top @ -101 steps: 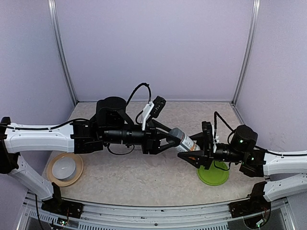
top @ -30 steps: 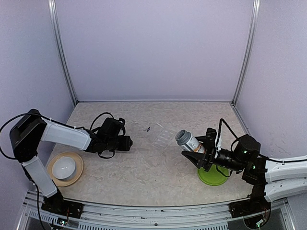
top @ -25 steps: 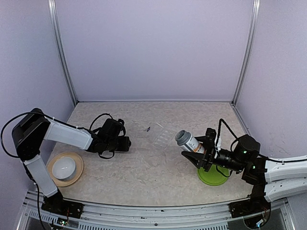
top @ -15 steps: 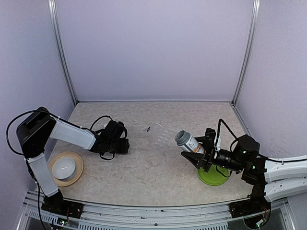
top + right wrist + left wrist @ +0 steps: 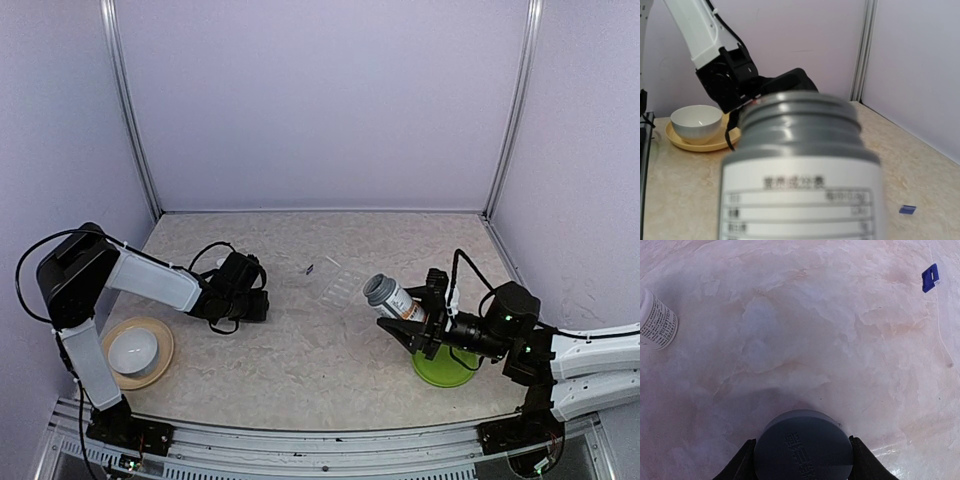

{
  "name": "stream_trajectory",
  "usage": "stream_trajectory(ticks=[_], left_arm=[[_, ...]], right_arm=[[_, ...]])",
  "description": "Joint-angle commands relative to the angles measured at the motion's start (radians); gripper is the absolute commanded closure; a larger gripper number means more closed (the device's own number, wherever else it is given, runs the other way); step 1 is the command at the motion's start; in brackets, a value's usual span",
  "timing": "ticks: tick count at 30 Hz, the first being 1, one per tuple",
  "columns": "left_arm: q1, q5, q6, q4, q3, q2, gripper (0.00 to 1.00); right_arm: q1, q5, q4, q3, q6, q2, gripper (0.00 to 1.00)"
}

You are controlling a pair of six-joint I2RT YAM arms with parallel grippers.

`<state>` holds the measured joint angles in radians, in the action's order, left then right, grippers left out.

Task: Sort the pills into containers
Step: Place the lid of the pill bottle at the center of the board.

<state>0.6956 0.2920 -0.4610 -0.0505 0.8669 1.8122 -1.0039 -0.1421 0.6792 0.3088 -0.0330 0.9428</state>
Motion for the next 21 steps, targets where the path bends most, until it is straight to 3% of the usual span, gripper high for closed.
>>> stream_trajectory(ticks=[1, 11, 21], left_arm=[[-0.007, 0.003, 0.01, 0.018, 0.014, -0.016, 0.45], [-0.006, 0.016, 0.009, 0.04, 0.017, -0.078, 0.24], [-0.005, 0.012, 0.033, 0.058, 0.079, -0.108, 0.14]], right_arm=[[0.006, -0.005, 0.033, -0.011, 0.008, 0.006, 1.0], [0.006, -0.008, 0.036, -0.01, 0.011, 0.015, 1.0], [0.006, -0.018, 0.041, -0.005, 0.015, 0.028, 1.0]])
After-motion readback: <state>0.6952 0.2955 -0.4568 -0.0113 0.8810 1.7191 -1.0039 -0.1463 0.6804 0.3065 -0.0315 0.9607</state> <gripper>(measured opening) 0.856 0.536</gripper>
